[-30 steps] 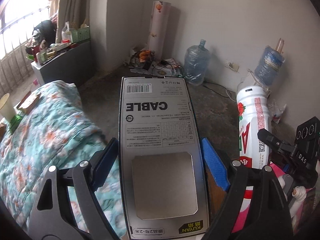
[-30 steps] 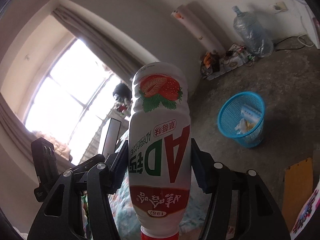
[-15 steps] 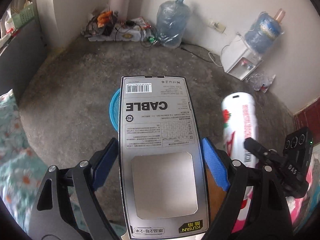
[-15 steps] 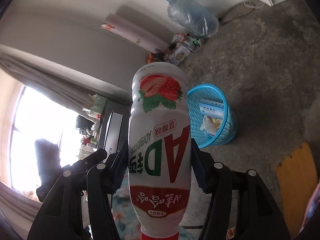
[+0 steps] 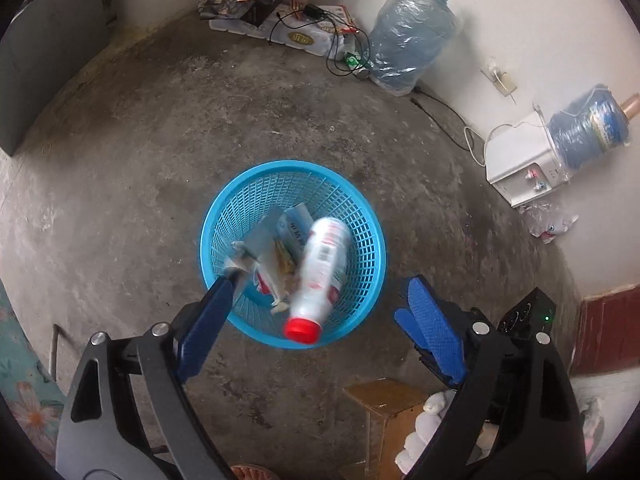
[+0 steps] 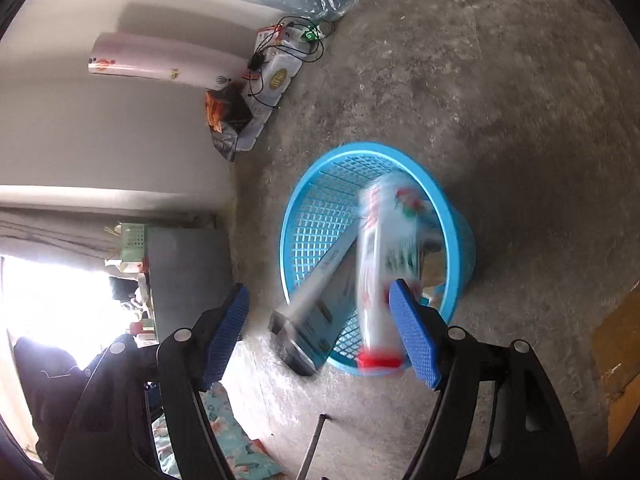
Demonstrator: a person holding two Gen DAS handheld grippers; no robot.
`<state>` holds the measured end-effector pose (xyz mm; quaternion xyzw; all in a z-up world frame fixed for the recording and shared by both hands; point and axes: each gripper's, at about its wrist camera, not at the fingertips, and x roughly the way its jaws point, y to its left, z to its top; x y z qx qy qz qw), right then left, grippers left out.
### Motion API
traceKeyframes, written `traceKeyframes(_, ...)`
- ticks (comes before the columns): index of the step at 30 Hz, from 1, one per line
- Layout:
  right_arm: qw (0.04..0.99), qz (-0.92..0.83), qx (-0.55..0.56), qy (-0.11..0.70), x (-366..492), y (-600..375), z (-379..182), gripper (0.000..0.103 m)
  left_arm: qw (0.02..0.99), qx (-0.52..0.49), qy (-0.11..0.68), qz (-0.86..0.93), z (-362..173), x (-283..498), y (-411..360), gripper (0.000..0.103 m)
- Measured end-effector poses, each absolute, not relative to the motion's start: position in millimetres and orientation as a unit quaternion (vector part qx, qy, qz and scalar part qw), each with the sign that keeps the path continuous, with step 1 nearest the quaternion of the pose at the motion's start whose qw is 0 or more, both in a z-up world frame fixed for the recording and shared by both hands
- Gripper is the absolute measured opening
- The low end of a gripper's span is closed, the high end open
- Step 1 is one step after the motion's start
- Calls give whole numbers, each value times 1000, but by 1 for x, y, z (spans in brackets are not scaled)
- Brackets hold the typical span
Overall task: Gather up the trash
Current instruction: 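Open both grippers above the wastebasket to drop the box and bottle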
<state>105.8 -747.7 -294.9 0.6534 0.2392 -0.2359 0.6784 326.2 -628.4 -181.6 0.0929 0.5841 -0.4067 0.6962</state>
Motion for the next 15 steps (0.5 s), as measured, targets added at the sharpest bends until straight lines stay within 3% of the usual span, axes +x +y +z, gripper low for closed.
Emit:
traceKeyframes(6,696,-235,635,239,71,-717,-284,71,699,87,554,-444,-150,313,-603,85)
traceKeyframes(15,757,-241,560,233,8,-633,-199,71,709,48,490,-505,-37,273,-493,85)
